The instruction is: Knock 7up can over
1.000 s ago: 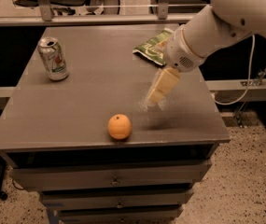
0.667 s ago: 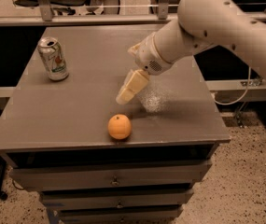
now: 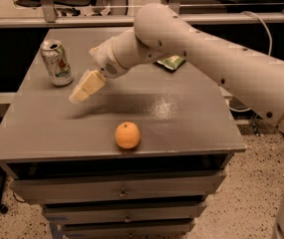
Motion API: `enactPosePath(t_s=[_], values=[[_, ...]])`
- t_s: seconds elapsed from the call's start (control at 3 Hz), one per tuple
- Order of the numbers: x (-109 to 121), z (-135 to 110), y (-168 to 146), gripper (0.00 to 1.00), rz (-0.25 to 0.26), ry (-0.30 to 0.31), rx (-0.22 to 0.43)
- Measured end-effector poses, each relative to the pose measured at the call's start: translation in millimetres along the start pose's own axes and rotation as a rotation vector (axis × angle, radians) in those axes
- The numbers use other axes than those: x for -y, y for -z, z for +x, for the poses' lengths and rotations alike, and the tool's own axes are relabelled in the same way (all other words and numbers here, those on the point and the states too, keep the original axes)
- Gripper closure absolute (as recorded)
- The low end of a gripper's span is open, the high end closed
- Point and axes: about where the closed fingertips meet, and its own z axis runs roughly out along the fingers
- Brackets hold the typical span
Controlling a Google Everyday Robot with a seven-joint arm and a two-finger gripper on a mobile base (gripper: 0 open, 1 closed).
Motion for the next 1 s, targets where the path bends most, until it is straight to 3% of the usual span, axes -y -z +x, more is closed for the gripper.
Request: enactPosePath(t_s=[0.67,1.0], values=[[22.8,-50.9,-57.6,0.0,0.003,-0.01,0.142],[32.6,-58.5,-72.1,0.16,0.004,-0.051,0.207]])
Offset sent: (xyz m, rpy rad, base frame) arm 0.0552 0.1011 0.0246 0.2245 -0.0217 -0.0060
